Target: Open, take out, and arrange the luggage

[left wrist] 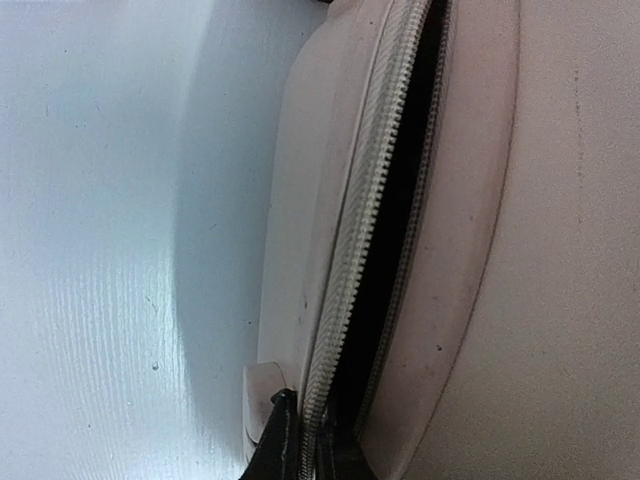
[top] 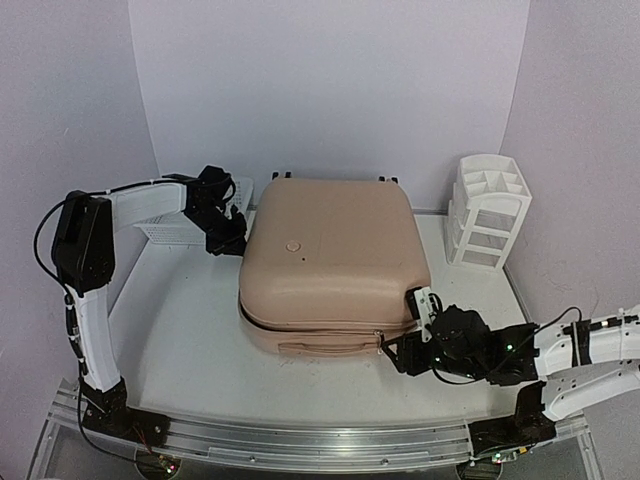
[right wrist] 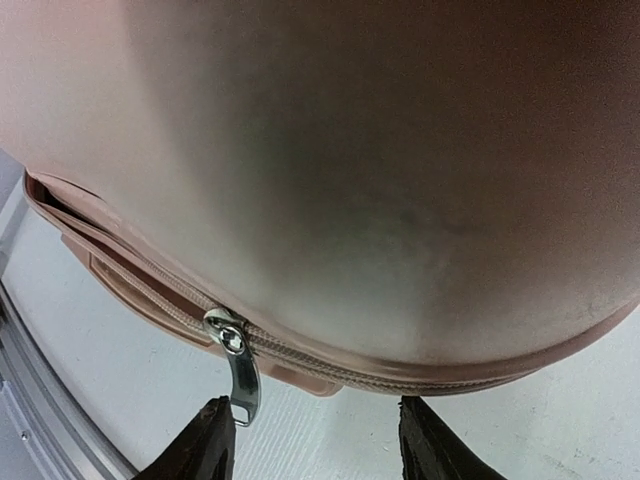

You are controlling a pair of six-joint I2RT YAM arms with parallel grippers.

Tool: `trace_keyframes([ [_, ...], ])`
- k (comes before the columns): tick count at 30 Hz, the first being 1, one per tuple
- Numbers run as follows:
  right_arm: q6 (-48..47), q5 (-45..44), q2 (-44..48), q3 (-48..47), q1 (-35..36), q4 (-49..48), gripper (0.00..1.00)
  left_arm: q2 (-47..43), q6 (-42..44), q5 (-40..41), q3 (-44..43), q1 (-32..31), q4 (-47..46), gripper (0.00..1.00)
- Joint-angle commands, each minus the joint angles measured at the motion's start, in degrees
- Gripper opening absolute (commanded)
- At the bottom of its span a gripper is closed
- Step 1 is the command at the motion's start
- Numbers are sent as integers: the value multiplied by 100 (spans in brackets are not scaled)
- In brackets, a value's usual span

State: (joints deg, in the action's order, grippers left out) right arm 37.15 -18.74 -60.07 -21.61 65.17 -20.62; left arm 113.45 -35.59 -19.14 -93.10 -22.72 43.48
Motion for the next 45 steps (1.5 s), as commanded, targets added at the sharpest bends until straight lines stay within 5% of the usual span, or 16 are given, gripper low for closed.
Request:
trace_keyframes([
  [1,-446,-257,-490,-643,-156,-300,57,447,-245,411,-404,228,-262,0],
  [6,-605,263,-1039,-1052,-681,-420,57,869,-167,220,-1089,354,-262,3],
  [13,-84,315,-1425,-1186,-764,-553,54,682,38,-68,-1107,417,-252,41],
  [15,122,274,-1520,-1077,-713,-730,54,368,73,-85,-901,416,-253,46],
  [30,198,-1226,-1360,-1233,92,-294,52,-2694,118,673,1987,420,-218,55],
  [45,396,-1774,-2526,-1724,119,-565,40,-5512,-1859,95,5041,-289,-1814,56],
])
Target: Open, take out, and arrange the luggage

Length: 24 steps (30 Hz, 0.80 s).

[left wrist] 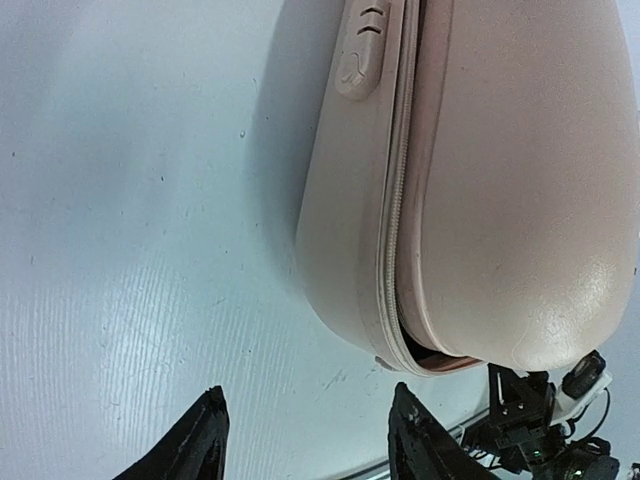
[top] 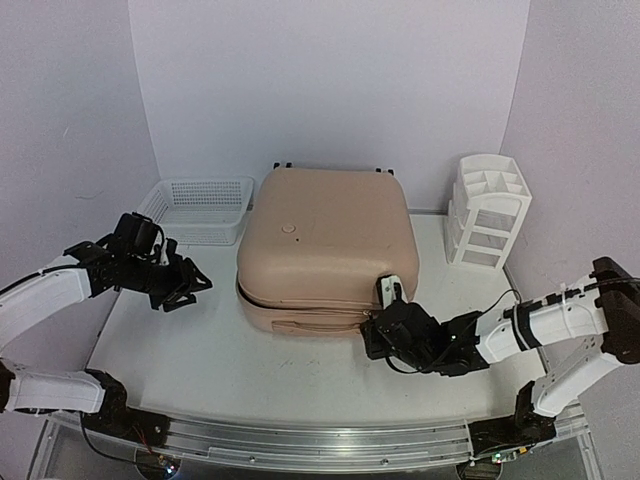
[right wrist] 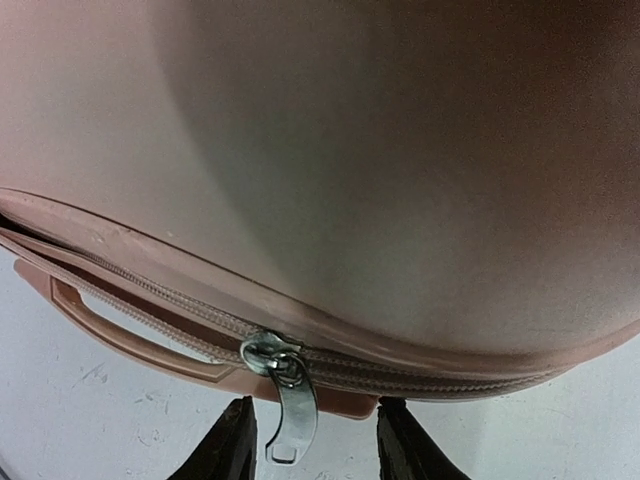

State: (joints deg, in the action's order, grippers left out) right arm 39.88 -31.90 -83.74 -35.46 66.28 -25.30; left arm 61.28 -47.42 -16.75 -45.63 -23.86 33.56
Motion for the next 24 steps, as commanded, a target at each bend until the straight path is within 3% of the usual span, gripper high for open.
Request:
trace_keyframes([
  [1,148,-481,-217,-379,8,-92,39,-314,-814,-159,397,-260,-948,56],
  [4,177,-512,-331,-467,8,-91,32,-261,-1369,-158,719,-618,-1501,56],
  [7,187,-569,-234,-407,8,-85,19,-106,-1863,-10,971,-1001,-2095,56],
  [13,-61,-500,339,-88,8,99,0,259,-2060,374,640,-1468,-2143,54],
  [24,-1092,-54,727,110,-1,353,0,940,-2756,729,249,-1908,-2305,50],
])
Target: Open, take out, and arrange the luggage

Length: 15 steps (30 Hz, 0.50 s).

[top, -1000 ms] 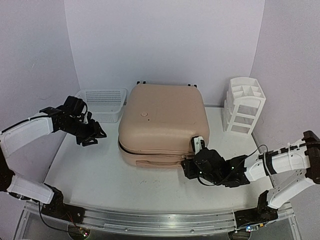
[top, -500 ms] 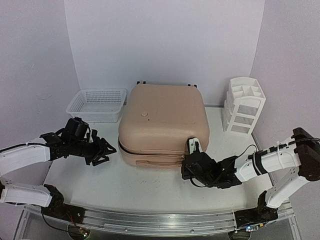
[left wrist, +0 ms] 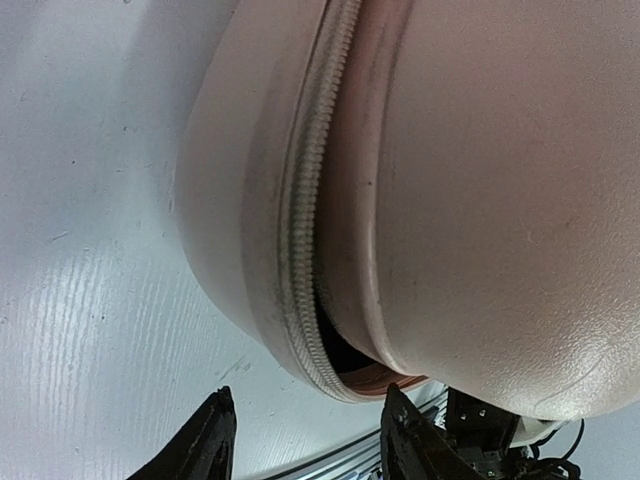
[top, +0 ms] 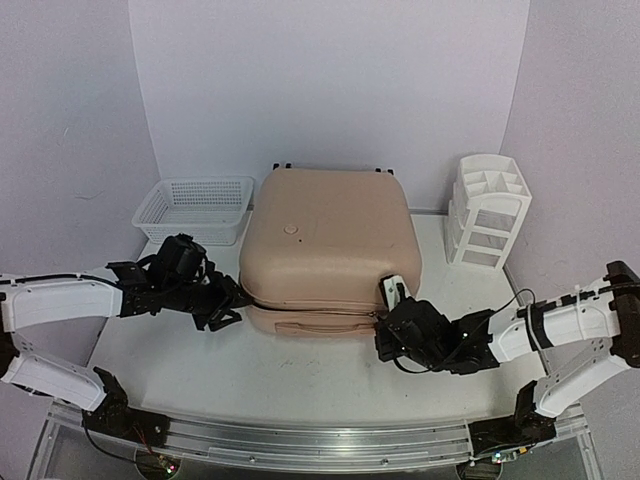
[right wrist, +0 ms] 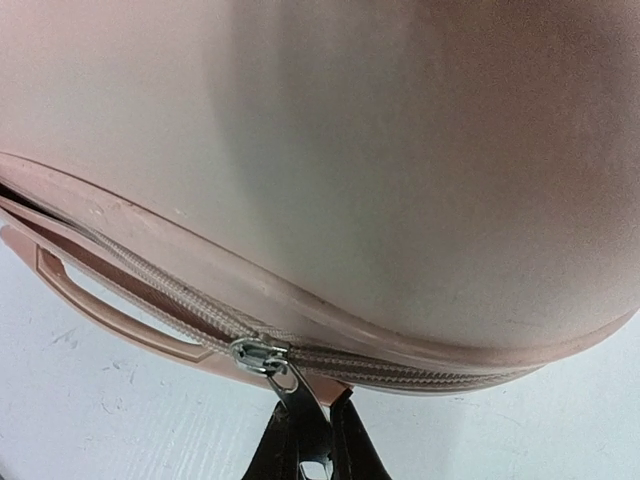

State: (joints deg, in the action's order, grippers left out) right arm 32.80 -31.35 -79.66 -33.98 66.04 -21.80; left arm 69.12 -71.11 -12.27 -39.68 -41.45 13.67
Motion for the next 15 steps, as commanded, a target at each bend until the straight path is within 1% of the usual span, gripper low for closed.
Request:
trace_keyframes([
  [1,-395,-87,319,-52,27,2,0,203,-452,341,-354,-172,-333,50],
  [7,-457,-9,293,-70,29,-81,0,442,-834,696,-343,-249,-361,45],
  [9,-462,6,308,-59,25,-104,0,511,-919,821,-338,-249,-356,39],
  [13,-548,7,368,-16,26,-94,0,757,-881,1010,-405,-249,-349,33],
  [15,-610,-33,450,30,23,-52,0,898,-892,1036,-428,-249,-348,26],
])
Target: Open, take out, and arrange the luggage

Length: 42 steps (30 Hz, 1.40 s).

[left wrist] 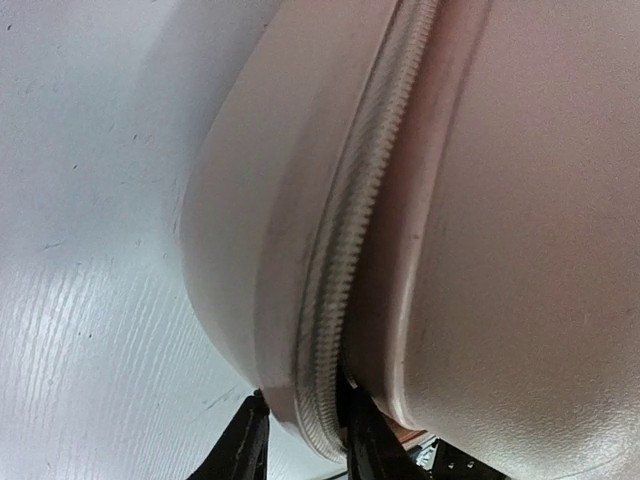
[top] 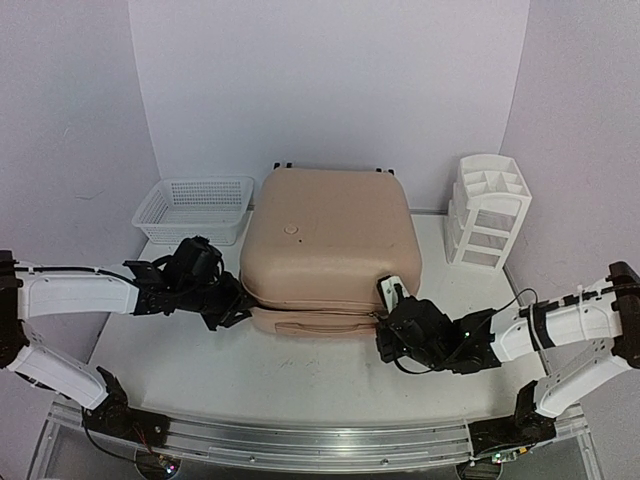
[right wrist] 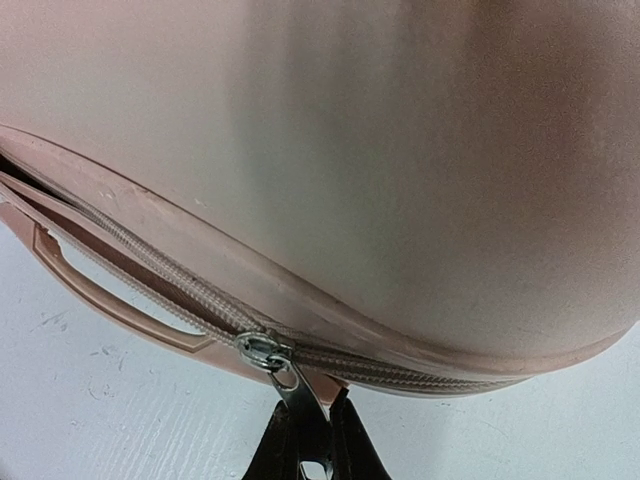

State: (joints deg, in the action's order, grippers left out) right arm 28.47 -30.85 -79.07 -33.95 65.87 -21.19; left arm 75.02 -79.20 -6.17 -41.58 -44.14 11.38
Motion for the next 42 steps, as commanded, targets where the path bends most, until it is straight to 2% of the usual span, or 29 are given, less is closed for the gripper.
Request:
trace_keyframes([
  [1,-220,-99,450,72,45,-85,0,352,-74,451,-236,26,-123,21],
  [5,-509,-175,881,315,4,81,0,283,-20,564,-141,173,-65,0],
  [11,-981,-51,1914,991,-457,193,0,-233,702,477,-116,884,433,0],
  [16,-1283,975,2318,1235,-1268,194,0,-571,1306,154,-143,1364,770,0],
  [20,-1624,982,2160,1175,-1466,263,0,-552,1696,-11,-355,1556,1175,0],
  [26,-2070,1926,1807,928,-2038,181,0,-131,2626,-1485,-557,2255,1226,0],
  [31,-2294,2614,1280,594,-2636,21,0,281,3347,-1804,-943,2340,1745,0],
  [38,-2020,3320,188,-83,-3492,-102,0,199,3433,-1975,-863,2331,1818,0],
  [39,-1968,3419,107,-166,-3532,-104,4,143,3382,-1961,-816,2310,1808,0],
  [42,-1817,3385,153,-213,-3544,-121,25,-90,3193,-1798,-662,2088,1774,0],
])
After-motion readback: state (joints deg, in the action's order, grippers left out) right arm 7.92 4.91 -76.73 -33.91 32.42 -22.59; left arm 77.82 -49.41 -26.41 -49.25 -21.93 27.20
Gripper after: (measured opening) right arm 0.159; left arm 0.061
